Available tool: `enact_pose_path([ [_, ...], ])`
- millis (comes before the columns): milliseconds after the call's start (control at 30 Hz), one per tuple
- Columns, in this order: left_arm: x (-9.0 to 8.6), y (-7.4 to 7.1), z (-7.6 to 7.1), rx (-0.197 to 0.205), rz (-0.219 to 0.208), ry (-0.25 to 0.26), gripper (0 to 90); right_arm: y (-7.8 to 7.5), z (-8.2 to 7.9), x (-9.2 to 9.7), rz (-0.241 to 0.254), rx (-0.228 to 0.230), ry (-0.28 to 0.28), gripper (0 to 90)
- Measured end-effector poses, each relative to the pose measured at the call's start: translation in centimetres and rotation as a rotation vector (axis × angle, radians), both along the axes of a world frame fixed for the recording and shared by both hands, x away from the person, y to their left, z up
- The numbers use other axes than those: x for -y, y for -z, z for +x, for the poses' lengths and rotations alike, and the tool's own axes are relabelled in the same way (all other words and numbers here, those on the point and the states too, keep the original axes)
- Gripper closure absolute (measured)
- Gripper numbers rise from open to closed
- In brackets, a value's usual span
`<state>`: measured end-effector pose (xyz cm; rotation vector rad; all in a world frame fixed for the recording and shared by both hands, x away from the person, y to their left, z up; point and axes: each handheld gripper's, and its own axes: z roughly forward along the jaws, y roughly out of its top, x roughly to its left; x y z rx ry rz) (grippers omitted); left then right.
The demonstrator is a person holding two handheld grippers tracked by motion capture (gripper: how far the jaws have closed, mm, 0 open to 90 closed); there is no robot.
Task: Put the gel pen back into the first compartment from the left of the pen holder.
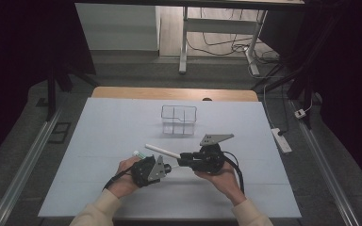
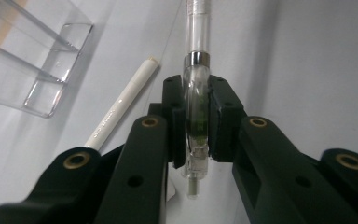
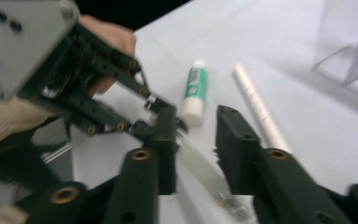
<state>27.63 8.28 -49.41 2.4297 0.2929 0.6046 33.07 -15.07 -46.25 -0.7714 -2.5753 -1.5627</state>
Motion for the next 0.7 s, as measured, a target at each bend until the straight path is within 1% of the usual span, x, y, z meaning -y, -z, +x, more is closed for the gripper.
enact_pose_path([
  [67, -0.2, 0.0, 0.1, -0.001, -0.003, -0.006, 78.9, -0.3, -0.2, 0.1, 0.005, 0.035, 0.024, 57.3],
  [133, -0.4, -0.1, 0.2, -0.008, -0.012, -0.019, 78.9, -0.5, -0.2, 0.5, 0.030, 0.050, 0.052, 52.4],
  [200, -0.7, -0.2, 0.4, -0.018, -0.029, -0.039, 78.9, -0.7, -0.1, 0.9, 0.055, 0.054, 0.066, 52.4],
  [233, -0.9, -0.2, 0.5, -0.025, -0.038, -0.050, 78.8, -0.7, -0.1, 1.1, 0.060, 0.066, 0.078, 52.4],
  [400, -2.0, -0.3, 1.0, -0.053, -0.085, -0.108, 78.8, -1.1, -0.1, 1.8, 0.079, 0.096, 0.105, 48.0],
  [533, -2.9, -0.6, 1.2, -0.063, -0.142, -0.142, 78.8, -1.0, -0.2, 2.2, 0.073, 0.111, 0.132, 47.9],
  [633, -3.4, -0.7, 1.3, -0.080, -0.210, -0.161, 78.8, -0.8, -0.1, 2.4, 0.066, 0.110, 0.143, 46.8],
  [700, -3.6, -0.7, 1.3, -0.079, -0.229, -0.169, 78.8, -0.7, -0.1, 2.6, 0.067, 0.111, 0.150, 46.1],
])
